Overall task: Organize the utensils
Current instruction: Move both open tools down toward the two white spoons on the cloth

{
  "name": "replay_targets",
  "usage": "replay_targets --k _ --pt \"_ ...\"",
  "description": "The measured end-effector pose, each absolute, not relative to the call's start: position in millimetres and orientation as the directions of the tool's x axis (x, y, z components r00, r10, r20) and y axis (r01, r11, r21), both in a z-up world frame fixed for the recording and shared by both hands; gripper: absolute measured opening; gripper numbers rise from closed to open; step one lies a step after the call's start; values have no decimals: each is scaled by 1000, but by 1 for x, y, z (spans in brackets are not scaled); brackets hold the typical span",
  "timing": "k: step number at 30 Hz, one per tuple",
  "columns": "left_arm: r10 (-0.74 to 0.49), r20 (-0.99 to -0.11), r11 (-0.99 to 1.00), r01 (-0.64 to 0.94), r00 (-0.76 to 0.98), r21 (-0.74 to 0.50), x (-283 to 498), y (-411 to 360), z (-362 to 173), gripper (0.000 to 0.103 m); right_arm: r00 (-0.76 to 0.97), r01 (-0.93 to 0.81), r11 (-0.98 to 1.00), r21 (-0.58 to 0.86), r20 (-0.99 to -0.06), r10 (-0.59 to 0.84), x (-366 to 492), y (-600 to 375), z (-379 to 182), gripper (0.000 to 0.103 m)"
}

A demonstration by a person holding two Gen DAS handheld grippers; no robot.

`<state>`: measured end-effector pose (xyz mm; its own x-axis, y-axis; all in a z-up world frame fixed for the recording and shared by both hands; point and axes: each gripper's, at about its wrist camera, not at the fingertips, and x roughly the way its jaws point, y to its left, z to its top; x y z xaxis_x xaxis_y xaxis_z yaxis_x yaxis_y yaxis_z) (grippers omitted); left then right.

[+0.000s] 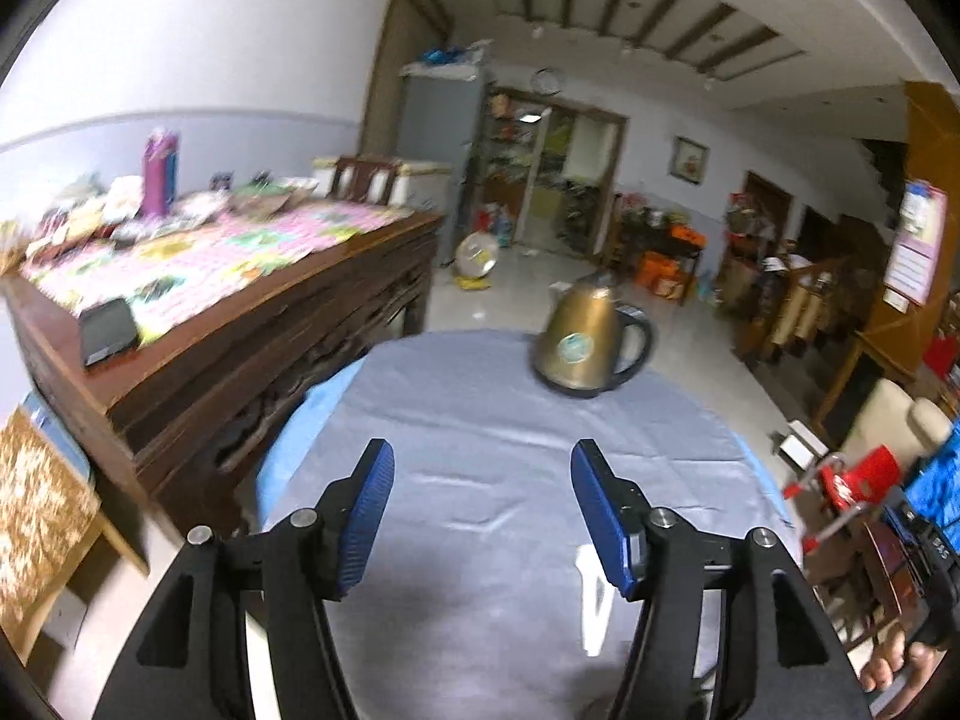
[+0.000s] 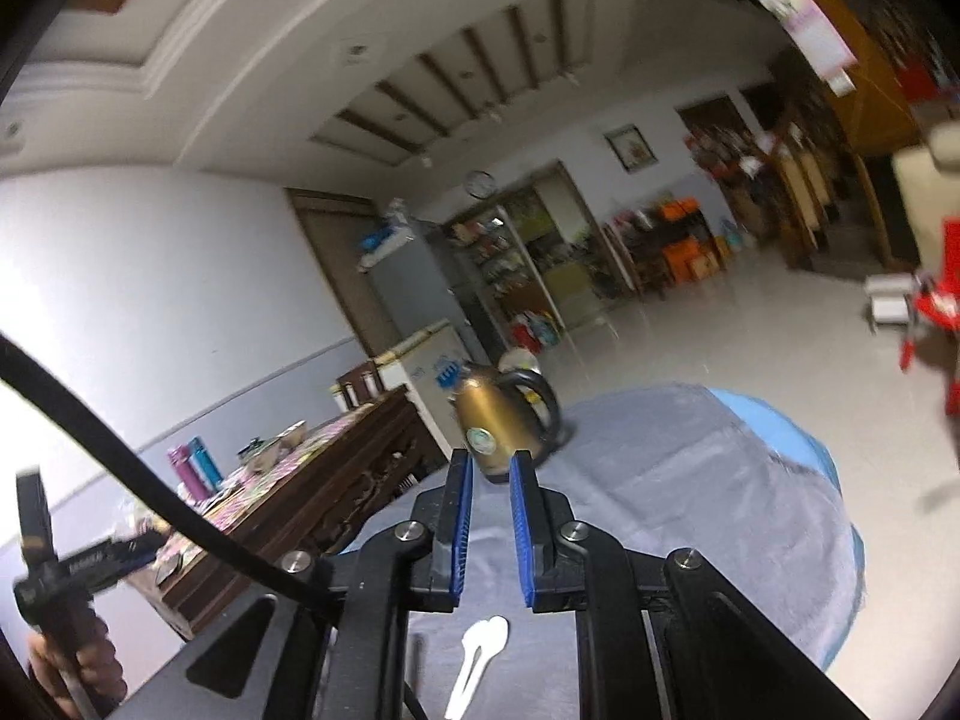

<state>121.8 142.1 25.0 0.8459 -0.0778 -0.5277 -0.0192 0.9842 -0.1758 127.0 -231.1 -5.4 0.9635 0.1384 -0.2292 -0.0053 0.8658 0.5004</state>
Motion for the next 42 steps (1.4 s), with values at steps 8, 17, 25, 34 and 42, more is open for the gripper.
replay_targets --k 8,17,25,34,42 --pt "-58 -687 976 -102 725 -191 163 163 -46 62 880 81 792 606 -417 229 168 -260 -65 21" --pt "-119 -794 986 -21 596 -163 194 129 -113 62 724 42 798 602 -569 391 231 -233 -141 23" --pt "-170 -839 985 53 517 -167 221 99 -145 62 556 -49 817 575 -664 501 296 -185 -189 23" --pt "-225 -842 974 146 490 -175 241 70 -153 62 429 -115 814 569 -711 557 351 -137 -217 23" --pt "-265 -844 961 195 466 -194 258 56 -162 62 442 -170 863 476 -746 498 356 -112 -222 3"
